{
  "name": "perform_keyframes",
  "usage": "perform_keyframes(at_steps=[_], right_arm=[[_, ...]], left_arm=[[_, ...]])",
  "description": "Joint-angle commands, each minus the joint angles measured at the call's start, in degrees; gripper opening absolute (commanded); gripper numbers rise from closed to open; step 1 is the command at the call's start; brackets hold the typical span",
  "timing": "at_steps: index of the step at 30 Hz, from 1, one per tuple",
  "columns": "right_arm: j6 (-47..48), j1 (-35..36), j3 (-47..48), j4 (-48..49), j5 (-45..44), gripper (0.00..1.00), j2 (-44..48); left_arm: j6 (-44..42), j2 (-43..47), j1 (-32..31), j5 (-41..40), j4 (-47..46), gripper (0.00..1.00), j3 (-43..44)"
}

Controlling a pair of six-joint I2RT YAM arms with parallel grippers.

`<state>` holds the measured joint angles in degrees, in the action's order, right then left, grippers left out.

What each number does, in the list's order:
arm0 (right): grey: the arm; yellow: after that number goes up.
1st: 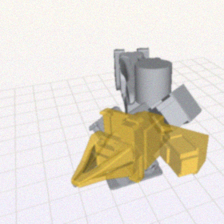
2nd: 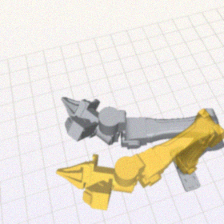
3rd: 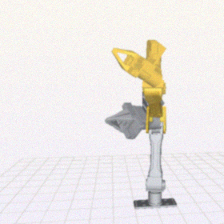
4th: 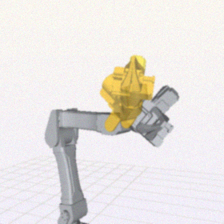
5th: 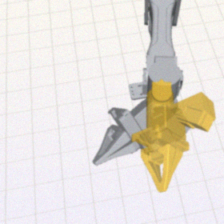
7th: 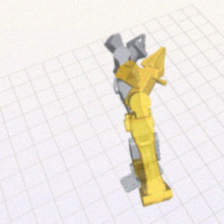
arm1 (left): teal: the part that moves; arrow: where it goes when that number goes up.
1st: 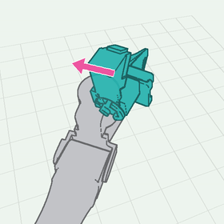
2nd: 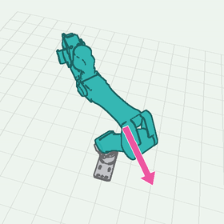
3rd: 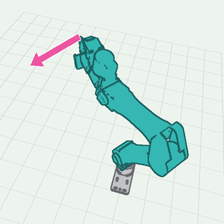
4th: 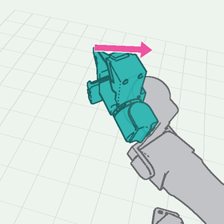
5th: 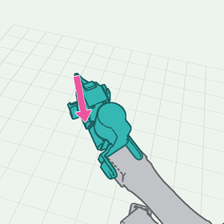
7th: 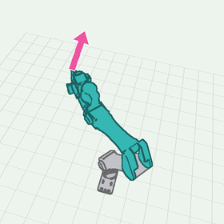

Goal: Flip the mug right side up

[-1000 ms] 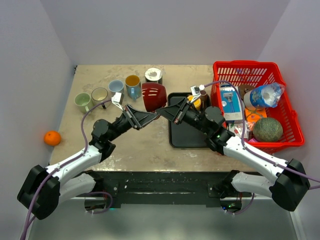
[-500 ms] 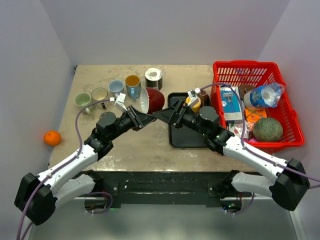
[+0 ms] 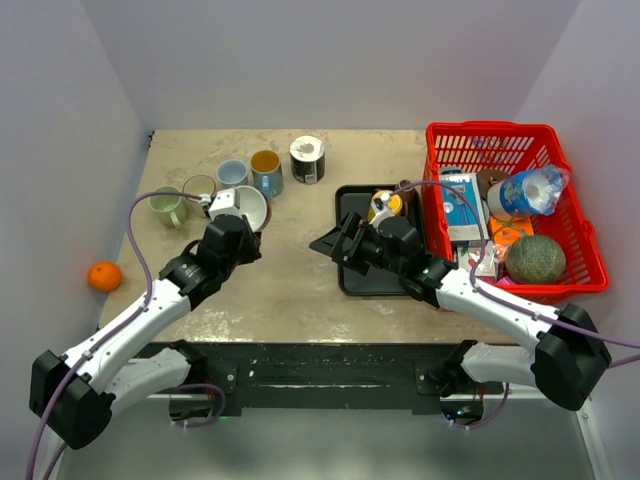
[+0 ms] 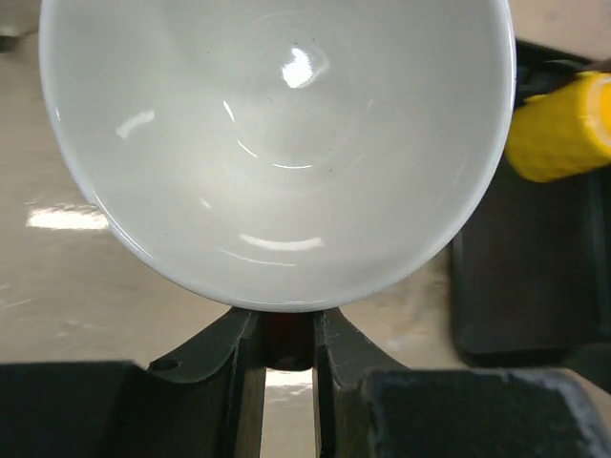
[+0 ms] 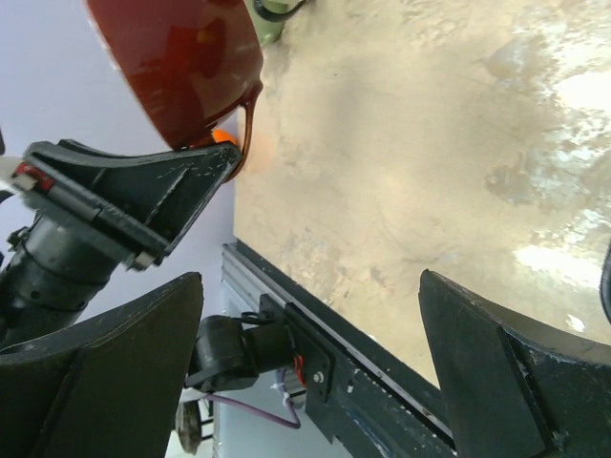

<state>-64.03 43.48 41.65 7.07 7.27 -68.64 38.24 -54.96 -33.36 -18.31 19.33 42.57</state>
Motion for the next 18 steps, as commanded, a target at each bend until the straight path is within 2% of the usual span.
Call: perform_keyframes(at_steps=[1,2,3,6,9,13,18], right_arm=[[1.4,-0.1,1.5,-3.6,-4.3,0.99,3.3],[1.6,-0.1,1.6,-4.0,-4.5,0.99,3.6],[1.8,0.0,1.7,-4.4,-4.6,0.99,3.8],[2.9,-0.1,2.0,-5.6,-4.8,0.99,4.1],[4.0,-0.4,2.4,-6.4,-3.9,0.99,3.3],[6.7,-0.7,4.7,-9.1,-1.2,0.99,2.5],[8.0,-0.9,3.5,-9.4,-2.8,0.99,6.2]], left_arm=[[-6.0,-3.1,2.4,-18.2,6.2,0.00,5.5],[-6.2,-3.5,4.0,-18.7,7.1,0.00,5.6],[-7.8,-3.7,8.7,-15.7,6.9,0.00,5.0],[-9.6,-3.6,16.3,-11.4,4.6,0.00,2.5],[-8.1,-5.0,19.4,-9.9,4.8,0.00,3.5],[-7.0,-8.7,22.9,-12.8,6.2,0.00,4.0],[-5.6,-9.8,28.2,-7.9,3.9,0.00,-0.5]])
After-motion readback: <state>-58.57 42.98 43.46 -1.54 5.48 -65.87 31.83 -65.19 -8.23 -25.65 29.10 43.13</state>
